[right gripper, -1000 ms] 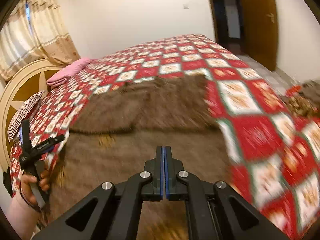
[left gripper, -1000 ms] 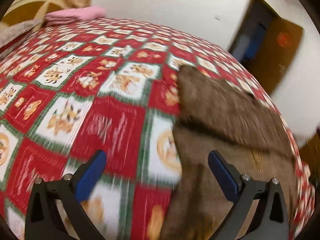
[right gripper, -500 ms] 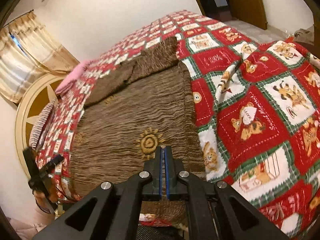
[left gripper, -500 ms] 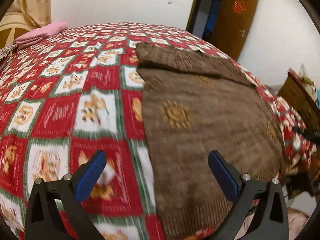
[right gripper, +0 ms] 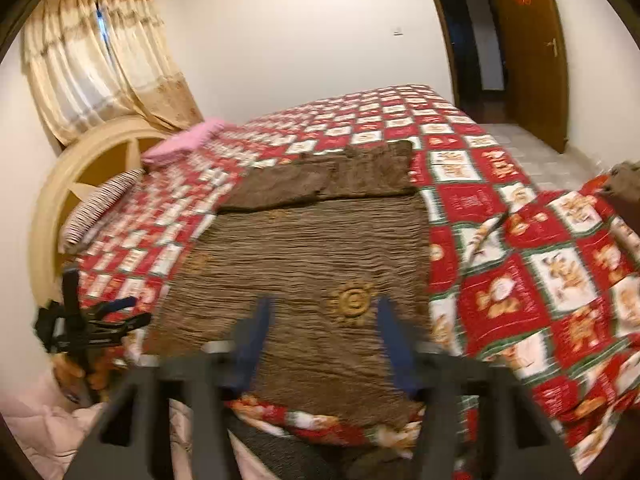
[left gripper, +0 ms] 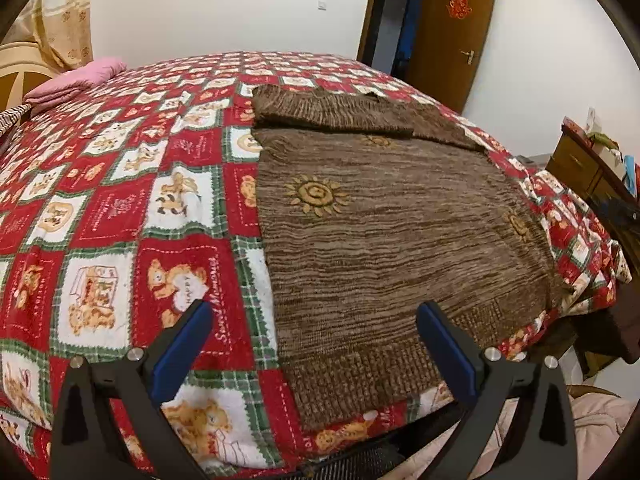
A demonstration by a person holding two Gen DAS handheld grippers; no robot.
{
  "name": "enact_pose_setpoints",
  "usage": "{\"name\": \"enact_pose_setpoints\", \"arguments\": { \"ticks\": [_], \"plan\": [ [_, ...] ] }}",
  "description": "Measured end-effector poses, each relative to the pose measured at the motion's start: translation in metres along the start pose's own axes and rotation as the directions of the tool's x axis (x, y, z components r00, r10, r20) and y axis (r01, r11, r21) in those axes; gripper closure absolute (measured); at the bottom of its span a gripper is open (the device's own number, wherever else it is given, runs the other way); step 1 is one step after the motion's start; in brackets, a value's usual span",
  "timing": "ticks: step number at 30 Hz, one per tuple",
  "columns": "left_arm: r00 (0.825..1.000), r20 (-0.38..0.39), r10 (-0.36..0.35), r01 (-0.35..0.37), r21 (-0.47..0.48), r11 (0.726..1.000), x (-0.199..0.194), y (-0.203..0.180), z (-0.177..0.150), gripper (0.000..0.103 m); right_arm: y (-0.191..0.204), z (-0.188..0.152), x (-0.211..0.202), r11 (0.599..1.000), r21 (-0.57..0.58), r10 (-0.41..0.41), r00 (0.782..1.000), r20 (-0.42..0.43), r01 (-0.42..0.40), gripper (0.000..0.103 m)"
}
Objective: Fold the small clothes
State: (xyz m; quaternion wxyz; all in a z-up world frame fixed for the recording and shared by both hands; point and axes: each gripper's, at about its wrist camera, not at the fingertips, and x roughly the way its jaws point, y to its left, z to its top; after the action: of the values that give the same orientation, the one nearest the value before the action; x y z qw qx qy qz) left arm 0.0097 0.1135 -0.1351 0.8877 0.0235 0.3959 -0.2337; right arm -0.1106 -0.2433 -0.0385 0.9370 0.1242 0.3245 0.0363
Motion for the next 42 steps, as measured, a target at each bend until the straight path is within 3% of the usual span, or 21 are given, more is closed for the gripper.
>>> {"name": "enact_pose_setpoints", "arguments": {
  "ticks": [6, 9, 12, 16, 21, 23, 24, 25, 28, 29, 30, 31, 36, 39, 42],
  "plan": [
    [1.0, 0.008, -0.009, 0.01, -0.02, 1.0, -0.008, 0.003, -0.002, 0.0, 0.006, -0.004, 0.001, 0.994, -0.05, -0.101, 0.994, -0.052, 0.099, 0.044],
    [1.0, -0.015, -0.013, 0.012, -0.017, 1.0, -0.006, 0.002, -0.008, 0.0, -0.015, -0.024, 0.024, 0.987, -0.022, -0.162, 0.973, -0.166, 0.16, 0.044],
    [0.999, -0.041, -0.034, 0.033, -0.009, 0.999, -0.002, 0.001, -0.014, 0.0, -0.037, -0.044, 0.041, 0.984, 0.039, -0.157, 0.955, -0.252, 0.173, 0.049],
    [0.994, -0.089, -0.056, 0.054, -0.031, 0.998, 0.007, 0.0, -0.019, 0.002, -0.037, -0.058, 0.063, 0.971, -0.035, -0.235, 0.917, -0.323, 0.237, 0.05],
    [0.981, -0.164, -0.1, 0.085, -0.094, 0.992, 0.02, 0.003, -0.027, 0.017, -0.048, -0.075, 0.083, 0.98, 0.03, -0.168, 0.901, -0.4, 0.196, 0.052],
    [0.979, -0.18, -0.093, 0.075, -0.105, 0.992, 0.023, 0.004, -0.031, 0.023, -0.047, -0.079, 0.088, 0.982, 0.008, -0.167, 0.894, -0.417, 0.187, 0.068],
    [0.981, -0.178, -0.082, 0.066, -0.096, 0.993, 0.022, 0.003, -0.031, 0.026, -0.046, -0.081, 0.088, 0.981, -0.011, -0.182, 0.889, -0.42, 0.196, 0.082],
    [0.981, -0.177, -0.079, 0.064, -0.089, 0.994, 0.021, 0.002, -0.031, 0.029, -0.047, -0.082, 0.087, 0.981, -0.009, -0.18, 0.891, -0.416, 0.194, 0.085],
    [0.981, -0.178, -0.076, 0.059, -0.096, 0.994, 0.021, 0.001, -0.033, 0.05, -0.06, -0.082, 0.083, 0.983, 0.059, -0.131, 0.9, -0.415, 0.171, 0.094],
    [0.981, -0.181, -0.065, 0.048, -0.095, 0.994, 0.022, 0.002, -0.033, 0.064, -0.063, -0.081, 0.08, 0.984, 0.079, -0.115, 0.902, -0.415, 0.162, 0.094],
    [0.981, -0.185, -0.05, 0.034, -0.089, 0.995, 0.022, 0.001, -0.033, 0.088, -0.065, -0.08, 0.076, 0.984, 0.106, -0.089, 0.906, -0.413, 0.144, 0.095],
    [0.98, -0.192, -0.055, 0.038, -0.089, 0.995, 0.022, 0.001, -0.032, 0.094, -0.066, -0.078, 0.071, 0.985, 0.127, -0.057, 0.912, -0.407, 0.118, 0.096],
    [0.978, -0.167, -0.128, 0.111, -0.11, 0.988, 0.011, -0.003, -0.013, 0.094, -0.057, -0.045, 0.046, 0.969, 0.236, 0.142, 0.94, -0.31, -0.068, 0.096],
    [0.977, -0.118, -0.178, 0.161, -0.136, 0.978, 0.006, 0.0, 0.017, 0.094, -0.059, -0.011, 0.048, 0.944, 0.288, 0.235, 0.94, -0.248, -0.16, 0.096],
    [0.979, -0.091, -0.182, 0.167, -0.147, 0.975, 0.014, 0.006, 0.051, 0.094, -0.062, 0.023, 0.061, 0.923, 0.325, 0.277, 0.942, -0.19, -0.205, 0.096]
  ]
}}
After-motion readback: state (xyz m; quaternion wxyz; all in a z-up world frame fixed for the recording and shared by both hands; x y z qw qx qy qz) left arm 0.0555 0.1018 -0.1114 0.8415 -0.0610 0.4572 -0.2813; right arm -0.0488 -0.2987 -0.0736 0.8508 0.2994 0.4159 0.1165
